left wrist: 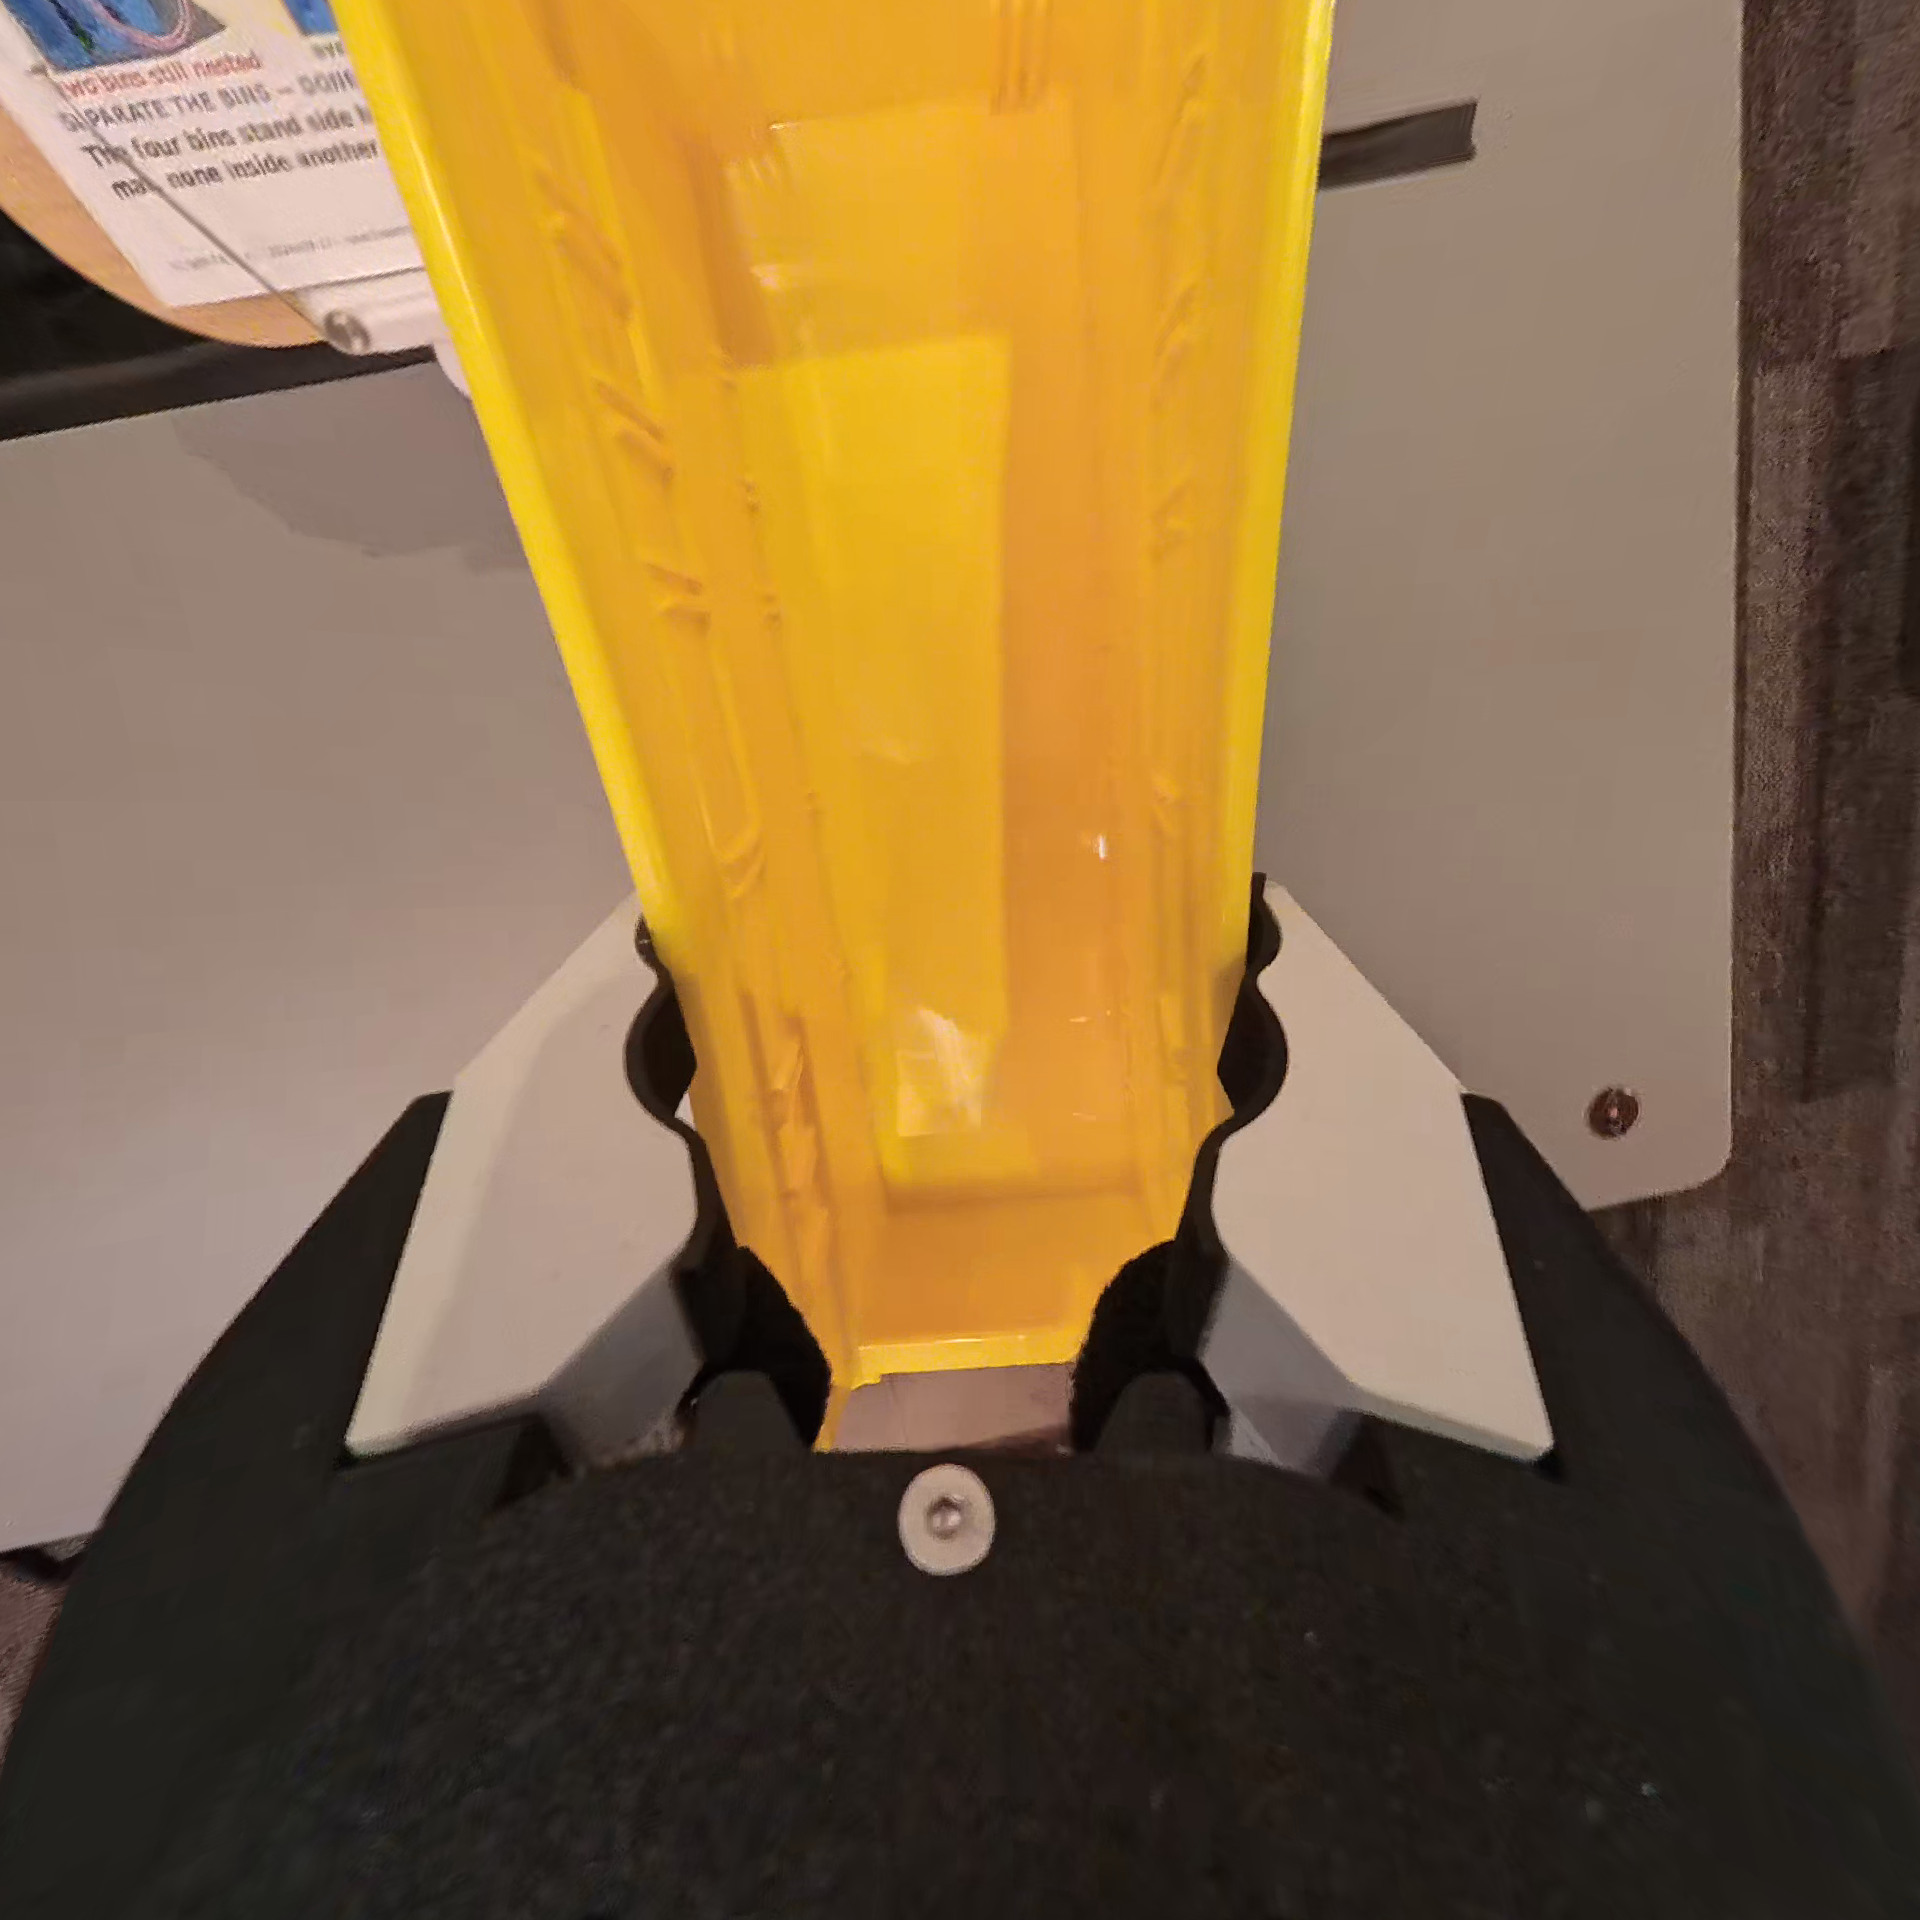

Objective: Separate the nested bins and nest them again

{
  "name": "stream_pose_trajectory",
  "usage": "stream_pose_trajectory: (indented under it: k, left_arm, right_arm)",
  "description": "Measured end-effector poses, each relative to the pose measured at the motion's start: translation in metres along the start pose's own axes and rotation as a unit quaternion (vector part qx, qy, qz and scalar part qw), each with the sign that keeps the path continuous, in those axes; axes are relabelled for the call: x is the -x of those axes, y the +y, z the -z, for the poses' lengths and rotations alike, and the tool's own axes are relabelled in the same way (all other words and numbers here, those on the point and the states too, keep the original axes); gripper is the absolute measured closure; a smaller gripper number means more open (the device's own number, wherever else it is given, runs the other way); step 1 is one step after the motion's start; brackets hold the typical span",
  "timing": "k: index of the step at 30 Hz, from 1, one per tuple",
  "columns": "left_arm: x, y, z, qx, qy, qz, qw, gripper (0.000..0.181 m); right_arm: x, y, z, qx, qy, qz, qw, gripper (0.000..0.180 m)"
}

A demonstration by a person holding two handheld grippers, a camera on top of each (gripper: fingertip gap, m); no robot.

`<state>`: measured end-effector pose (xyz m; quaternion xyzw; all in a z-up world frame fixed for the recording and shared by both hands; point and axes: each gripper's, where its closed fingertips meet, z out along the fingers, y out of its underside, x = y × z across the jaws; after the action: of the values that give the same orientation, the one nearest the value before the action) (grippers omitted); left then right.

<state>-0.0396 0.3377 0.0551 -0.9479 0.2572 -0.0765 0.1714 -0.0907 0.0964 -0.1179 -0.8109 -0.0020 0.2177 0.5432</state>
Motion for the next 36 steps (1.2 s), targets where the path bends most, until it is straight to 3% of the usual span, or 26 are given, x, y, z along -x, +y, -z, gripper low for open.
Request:
stream_pose_trajectory:
  k: [12,36]
  left_arm:
    - [-0.016,0.03,-0.075,0.048,-0.047,-0.004,0.998,0.079]
    - [-0.01,0.037,-0.133,0.048,-0.05,0.014,0.997,0.077]
  right_arm:
    - [-0.015,-0.008,0.014,-0.019,0.008,-0.028,0.999,0.081]
    - [-0.008,0.003,0.006,0.012,-0.001,-0.016,1.0,0.081]
